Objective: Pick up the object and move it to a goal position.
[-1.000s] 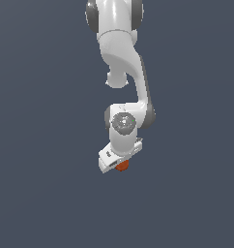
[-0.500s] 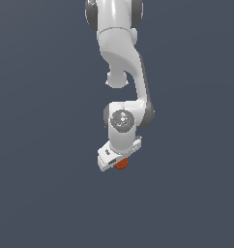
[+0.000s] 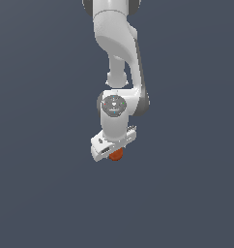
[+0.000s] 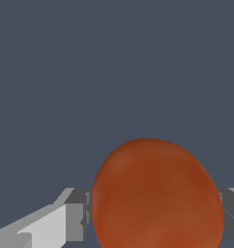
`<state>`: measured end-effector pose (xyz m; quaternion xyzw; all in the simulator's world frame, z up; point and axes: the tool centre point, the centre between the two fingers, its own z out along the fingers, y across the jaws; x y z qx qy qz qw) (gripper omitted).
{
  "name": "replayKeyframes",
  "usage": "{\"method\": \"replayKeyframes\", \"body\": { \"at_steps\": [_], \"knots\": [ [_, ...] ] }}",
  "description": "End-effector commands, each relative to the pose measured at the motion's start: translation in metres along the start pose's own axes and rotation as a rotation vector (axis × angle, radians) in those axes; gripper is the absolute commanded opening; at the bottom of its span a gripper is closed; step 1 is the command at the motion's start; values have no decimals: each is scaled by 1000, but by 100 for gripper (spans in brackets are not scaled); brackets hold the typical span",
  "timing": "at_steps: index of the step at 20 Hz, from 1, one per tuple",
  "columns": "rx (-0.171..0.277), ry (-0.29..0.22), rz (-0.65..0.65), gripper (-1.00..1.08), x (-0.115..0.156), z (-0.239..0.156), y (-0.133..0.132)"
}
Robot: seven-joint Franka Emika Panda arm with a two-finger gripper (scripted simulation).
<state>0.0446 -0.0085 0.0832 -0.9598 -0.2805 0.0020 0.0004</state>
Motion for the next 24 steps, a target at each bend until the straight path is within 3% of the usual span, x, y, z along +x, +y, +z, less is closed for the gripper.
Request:
{"method": "replayKeyframes", "body": {
  "at_steps": [1, 14, 24],
  "knots": [
    [-2, 2, 1, -100, -14, -15, 3],
    [-2, 3, 1, -100, -102, -96, 18],
    [-2, 4, 0, -100, -137, -131, 26]
  ]
}}
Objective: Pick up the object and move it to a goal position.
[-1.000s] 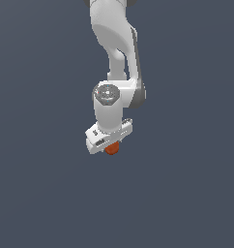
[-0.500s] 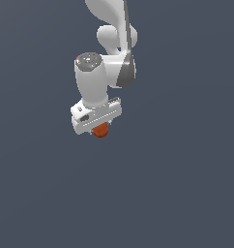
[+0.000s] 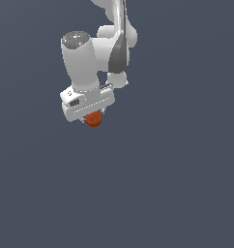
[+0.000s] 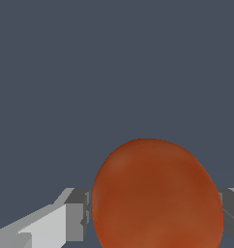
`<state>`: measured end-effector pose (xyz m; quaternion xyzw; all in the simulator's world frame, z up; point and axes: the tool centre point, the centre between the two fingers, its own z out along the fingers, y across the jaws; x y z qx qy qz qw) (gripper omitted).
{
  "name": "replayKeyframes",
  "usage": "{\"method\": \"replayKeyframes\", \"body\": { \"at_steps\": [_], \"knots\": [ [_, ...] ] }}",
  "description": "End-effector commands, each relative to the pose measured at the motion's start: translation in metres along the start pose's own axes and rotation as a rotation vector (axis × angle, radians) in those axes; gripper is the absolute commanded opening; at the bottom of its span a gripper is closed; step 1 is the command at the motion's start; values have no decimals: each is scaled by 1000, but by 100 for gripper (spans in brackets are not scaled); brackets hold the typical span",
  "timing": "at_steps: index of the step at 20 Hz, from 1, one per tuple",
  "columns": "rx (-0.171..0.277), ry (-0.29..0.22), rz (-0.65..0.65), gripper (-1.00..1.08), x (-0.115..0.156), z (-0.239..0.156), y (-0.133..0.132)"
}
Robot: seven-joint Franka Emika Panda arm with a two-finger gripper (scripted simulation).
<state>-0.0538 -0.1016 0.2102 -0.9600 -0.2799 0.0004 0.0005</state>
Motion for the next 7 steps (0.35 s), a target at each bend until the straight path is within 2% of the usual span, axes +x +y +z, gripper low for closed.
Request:
{"method": "replayKeyframes", "body": {
  "at_steps": [1, 7],
  "knots": [
    [-1, 1, -1, -100, -4, -6, 1],
    [-1, 1, -1, -100, -5, -7, 2]
  ]
}}
